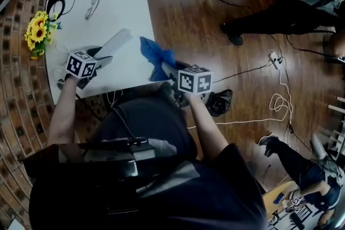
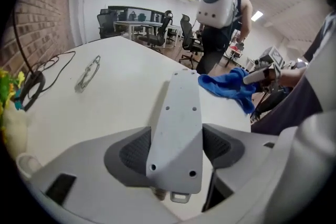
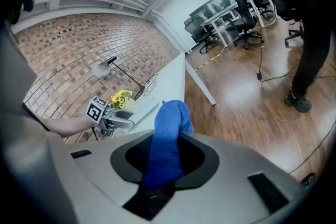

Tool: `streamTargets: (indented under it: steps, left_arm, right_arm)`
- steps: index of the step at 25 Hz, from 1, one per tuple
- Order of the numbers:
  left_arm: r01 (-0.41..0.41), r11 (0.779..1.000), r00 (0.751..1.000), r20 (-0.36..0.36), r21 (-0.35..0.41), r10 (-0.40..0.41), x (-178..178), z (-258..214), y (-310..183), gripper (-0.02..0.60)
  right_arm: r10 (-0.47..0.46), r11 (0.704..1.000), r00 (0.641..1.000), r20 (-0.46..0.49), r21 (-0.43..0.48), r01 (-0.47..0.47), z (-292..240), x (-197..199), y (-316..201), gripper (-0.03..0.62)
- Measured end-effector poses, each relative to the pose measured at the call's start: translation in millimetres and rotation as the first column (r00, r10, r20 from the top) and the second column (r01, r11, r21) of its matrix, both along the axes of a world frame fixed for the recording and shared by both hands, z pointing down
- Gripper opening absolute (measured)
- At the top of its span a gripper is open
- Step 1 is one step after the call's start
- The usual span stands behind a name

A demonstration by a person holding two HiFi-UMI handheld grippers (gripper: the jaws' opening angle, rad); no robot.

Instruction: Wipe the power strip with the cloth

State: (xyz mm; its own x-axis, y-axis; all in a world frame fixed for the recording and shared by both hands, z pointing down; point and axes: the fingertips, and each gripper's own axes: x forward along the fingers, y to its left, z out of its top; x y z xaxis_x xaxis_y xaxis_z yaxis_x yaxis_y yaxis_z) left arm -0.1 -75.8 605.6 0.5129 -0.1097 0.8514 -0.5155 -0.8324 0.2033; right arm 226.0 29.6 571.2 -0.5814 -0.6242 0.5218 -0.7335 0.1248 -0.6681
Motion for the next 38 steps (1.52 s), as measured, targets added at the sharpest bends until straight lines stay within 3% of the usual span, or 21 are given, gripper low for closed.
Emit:
streamTargets:
  steps: [5, 11, 15, 18, 22, 26, 28, 29, 31, 33, 34, 36, 38]
  left_arm:
    - [0.000, 1.000, 1.000, 0.012, 0.011, -0.001, -2, 0, -1, 0.316]
    - [-0.145, 0.979, 0.986, 0.098, 0.140, 0.132, 5, 0, 16, 0.308]
    - [-0.271, 0.926, 0.957, 0.172, 0.264, 0.232, 17, -12, 29, 0.305]
    - [-0.322, 0.883, 0.942, 0.212, 0.340, 0.262, 14, -15, 31, 0.304]
    - [-0.362, 0.821, 0.928, 0.253, 0.442, 0.274, 8, -26, 29, 0.304]
    - [-0.422, 0.755, 0.905, 0.288, 0.501, 0.314, 6, -35, 29, 0.304]
    - [-0.481, 0.699, 0.876, 0.330, 0.529, 0.352, 8, -36, 32, 0.302]
    - [-0.510, 0.668, 0.860, 0.353, 0.542, 0.369, 8, -37, 33, 0.302]
    - [-0.556, 0.617, 0.831, 0.391, 0.558, 0.395, 6, -41, 37, 0.302]
    - [-0.588, 0.582, 0.809, 0.411, 0.562, 0.421, 6, -45, 42, 0.302]
    - [-0.601, 0.565, 0.799, 0.412, 0.565, 0.438, 6, -46, 45, 0.301]
    - [-0.617, 0.535, 0.785, 0.408, 0.577, 0.466, 6, -47, 49, 0.301]
    - [-0.622, 0.527, 0.781, 0.400, 0.579, 0.480, 5, -50, 51, 0.299]
  right_arm:
    - [0.006, 1.000, 1.000, 0.004, 0.001, -0.006, -1, 3, 4, 0.091]
    - [-0.023, 0.999, 1.000, 0.005, 0.022, 0.023, -11, 3, -3, 0.091]
    - [-0.060, 0.996, 0.998, -0.009, 0.070, 0.061, -27, -6, -25, 0.091]
    - [-0.140, 0.981, 0.989, -0.041, 0.132, 0.144, -45, -30, -49, 0.092]
    - [-0.288, 0.919, 0.943, -0.167, 0.229, 0.321, -62, -75, -81, 0.095]
    - [-0.391, 0.847, 0.881, -0.268, 0.269, 0.458, -68, -109, -101, 0.113]
    - [-0.456, 0.794, 0.828, -0.327, 0.270, 0.544, -67, -120, -105, 0.144]
    - [-0.511, 0.753, 0.782, -0.356, 0.253, 0.608, -64, -127, -104, 0.167]
    - [-0.654, 0.643, 0.651, -0.385, 0.169, 0.747, -48, -142, -93, 0.241]
    - [-0.771, 0.532, 0.515, -0.375, 0.066, 0.844, -30, -151, -80, 0.302]
    - [-0.806, 0.490, 0.463, -0.369, 0.021, 0.871, -22, -153, -77, 0.314]
    - [-0.854, 0.429, 0.383, -0.352, -0.057, 0.902, -6, -154, -71, 0.316]
    - [-0.889, 0.376, 0.323, -0.325, -0.116, 0.919, 8, -160, -62, 0.327]
